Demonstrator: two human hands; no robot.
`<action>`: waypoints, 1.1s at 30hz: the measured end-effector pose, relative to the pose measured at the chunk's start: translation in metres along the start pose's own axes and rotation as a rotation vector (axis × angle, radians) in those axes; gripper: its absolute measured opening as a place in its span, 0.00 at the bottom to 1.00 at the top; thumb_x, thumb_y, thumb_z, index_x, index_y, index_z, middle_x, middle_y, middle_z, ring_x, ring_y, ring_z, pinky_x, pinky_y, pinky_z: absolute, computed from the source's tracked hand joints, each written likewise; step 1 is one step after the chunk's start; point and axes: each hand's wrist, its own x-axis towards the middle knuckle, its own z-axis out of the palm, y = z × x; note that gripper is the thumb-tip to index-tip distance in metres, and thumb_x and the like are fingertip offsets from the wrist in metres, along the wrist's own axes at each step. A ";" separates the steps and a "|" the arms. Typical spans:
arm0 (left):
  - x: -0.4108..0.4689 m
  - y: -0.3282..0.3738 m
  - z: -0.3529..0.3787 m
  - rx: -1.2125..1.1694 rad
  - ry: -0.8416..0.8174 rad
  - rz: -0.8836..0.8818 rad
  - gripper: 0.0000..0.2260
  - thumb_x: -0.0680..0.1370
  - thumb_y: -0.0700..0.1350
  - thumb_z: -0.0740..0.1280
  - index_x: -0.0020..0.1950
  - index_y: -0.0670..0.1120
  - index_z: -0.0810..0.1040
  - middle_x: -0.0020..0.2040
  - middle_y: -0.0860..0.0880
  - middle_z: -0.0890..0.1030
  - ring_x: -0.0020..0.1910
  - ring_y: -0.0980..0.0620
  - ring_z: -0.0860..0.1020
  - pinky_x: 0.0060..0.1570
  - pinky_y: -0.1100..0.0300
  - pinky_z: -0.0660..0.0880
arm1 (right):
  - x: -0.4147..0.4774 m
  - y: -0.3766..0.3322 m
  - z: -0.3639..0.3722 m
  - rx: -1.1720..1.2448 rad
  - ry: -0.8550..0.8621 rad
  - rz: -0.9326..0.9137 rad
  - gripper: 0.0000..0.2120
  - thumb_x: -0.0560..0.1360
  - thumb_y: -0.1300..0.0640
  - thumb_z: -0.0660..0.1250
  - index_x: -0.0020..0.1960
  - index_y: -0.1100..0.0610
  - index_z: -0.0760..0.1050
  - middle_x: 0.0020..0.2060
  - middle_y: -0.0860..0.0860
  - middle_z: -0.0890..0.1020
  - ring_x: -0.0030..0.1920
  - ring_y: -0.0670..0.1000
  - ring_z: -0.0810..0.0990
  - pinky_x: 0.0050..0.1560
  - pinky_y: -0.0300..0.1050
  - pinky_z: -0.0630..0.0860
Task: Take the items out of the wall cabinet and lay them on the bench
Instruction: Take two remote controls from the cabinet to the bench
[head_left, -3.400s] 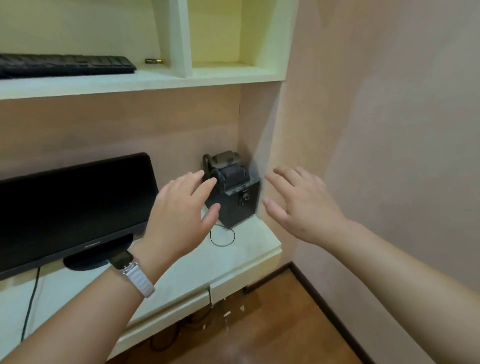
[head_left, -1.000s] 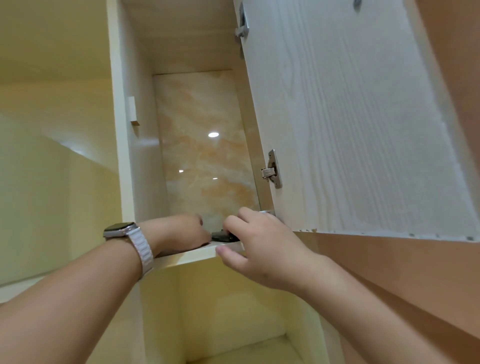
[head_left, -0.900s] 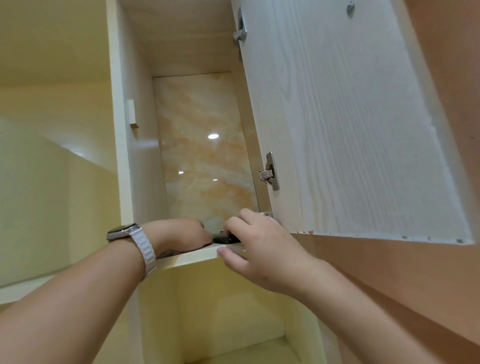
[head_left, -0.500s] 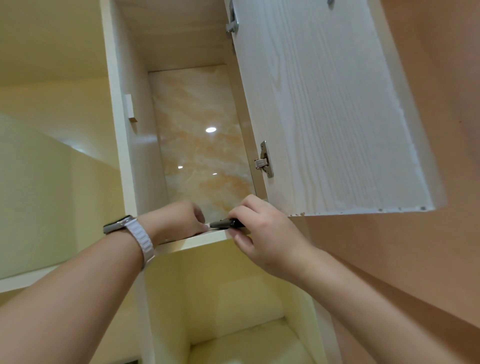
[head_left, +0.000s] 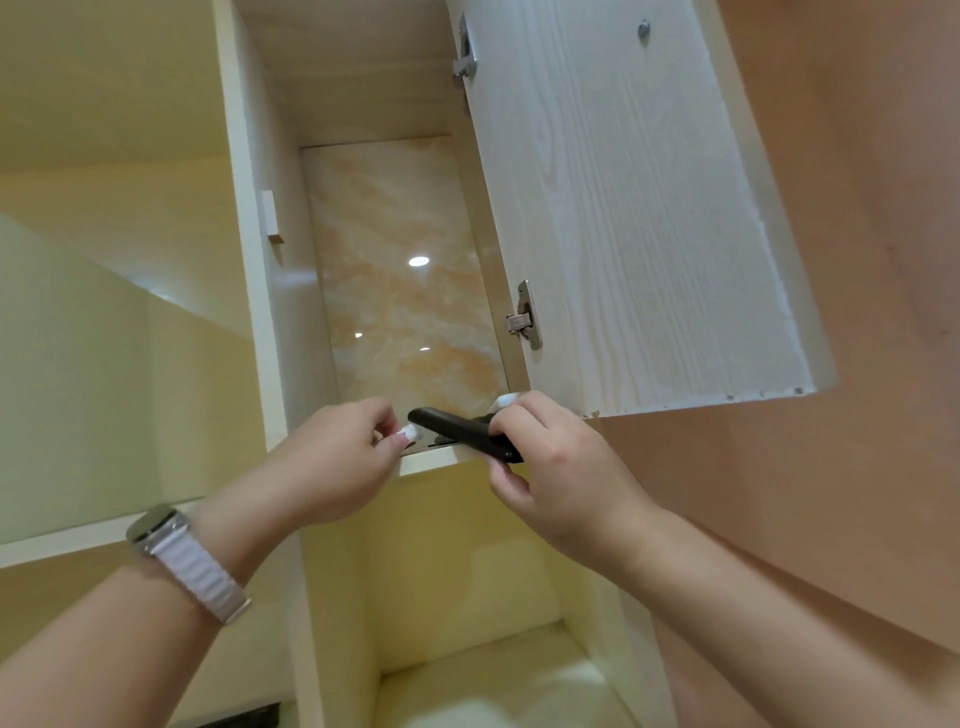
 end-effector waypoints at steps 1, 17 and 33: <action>-0.009 -0.001 0.002 -0.027 0.026 0.004 0.10 0.80 0.55 0.60 0.44 0.51 0.72 0.41 0.51 0.79 0.38 0.55 0.74 0.34 0.57 0.68 | -0.002 -0.002 0.000 -0.018 0.004 0.012 0.07 0.72 0.57 0.62 0.44 0.61 0.74 0.40 0.54 0.76 0.37 0.55 0.74 0.36 0.43 0.69; -0.033 -0.013 0.008 -0.008 0.423 0.069 0.16 0.75 0.54 0.69 0.41 0.49 0.64 0.31 0.54 0.70 0.29 0.56 0.68 0.26 0.58 0.62 | -0.036 -0.022 0.001 -0.035 -0.211 0.400 0.04 0.77 0.55 0.59 0.50 0.55 0.67 0.40 0.50 0.75 0.40 0.56 0.74 0.36 0.50 0.70; -0.080 -0.034 0.004 -0.291 0.685 0.182 0.04 0.71 0.47 0.72 0.44 0.48 0.83 0.38 0.55 0.79 0.39 0.58 0.74 0.38 0.74 0.68 | -0.064 -0.069 -0.016 0.161 -0.161 0.488 0.01 0.77 0.54 0.63 0.47 0.49 0.71 0.32 0.48 0.76 0.32 0.48 0.73 0.32 0.48 0.70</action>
